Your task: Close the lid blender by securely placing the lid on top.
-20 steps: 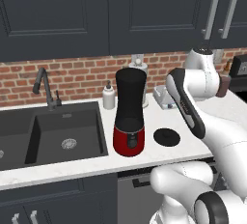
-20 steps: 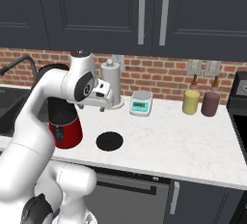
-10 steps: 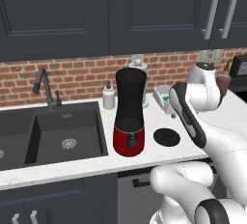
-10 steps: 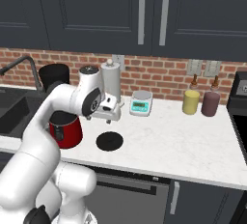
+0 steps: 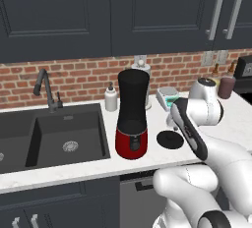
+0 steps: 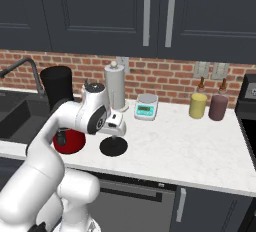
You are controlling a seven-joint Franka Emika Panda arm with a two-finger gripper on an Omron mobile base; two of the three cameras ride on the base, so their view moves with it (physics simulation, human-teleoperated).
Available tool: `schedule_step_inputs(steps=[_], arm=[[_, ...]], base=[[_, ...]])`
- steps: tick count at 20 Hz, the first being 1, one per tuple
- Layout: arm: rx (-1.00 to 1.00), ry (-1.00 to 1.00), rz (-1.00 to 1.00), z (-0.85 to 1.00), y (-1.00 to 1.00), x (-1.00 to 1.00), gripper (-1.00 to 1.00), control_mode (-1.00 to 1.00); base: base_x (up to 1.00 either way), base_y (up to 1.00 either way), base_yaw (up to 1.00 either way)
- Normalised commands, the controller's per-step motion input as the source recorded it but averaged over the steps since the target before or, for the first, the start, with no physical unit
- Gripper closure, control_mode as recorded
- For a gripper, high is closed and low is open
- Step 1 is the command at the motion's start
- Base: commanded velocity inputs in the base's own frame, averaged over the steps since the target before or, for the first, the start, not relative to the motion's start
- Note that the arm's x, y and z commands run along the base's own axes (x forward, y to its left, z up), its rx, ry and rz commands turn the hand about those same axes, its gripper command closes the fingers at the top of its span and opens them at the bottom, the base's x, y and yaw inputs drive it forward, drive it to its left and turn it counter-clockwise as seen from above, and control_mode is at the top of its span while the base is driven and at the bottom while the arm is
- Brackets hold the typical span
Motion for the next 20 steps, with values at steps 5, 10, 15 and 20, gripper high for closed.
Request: schedule_step_inputs(steps=[5,10,15,20], arm=[[0.00,0.00,0.00,-0.33,0.00,0.00,-1.00,-1.00],[0.00,0.00,0.00,-0.25,0.00,0.02,-1.00,-1.00],[0.00,0.00,0.00,-0.16,0.00,0.10,-1.00,-1.00],[0.00,0.00,0.00,-0.14,0.00,0.14,-1.00,-1.00]], base=[[0.00,0.00,0.00],[0.00,0.00,0.00],[0.00,0.00,0.00],[0.00,0.00,0.00]])
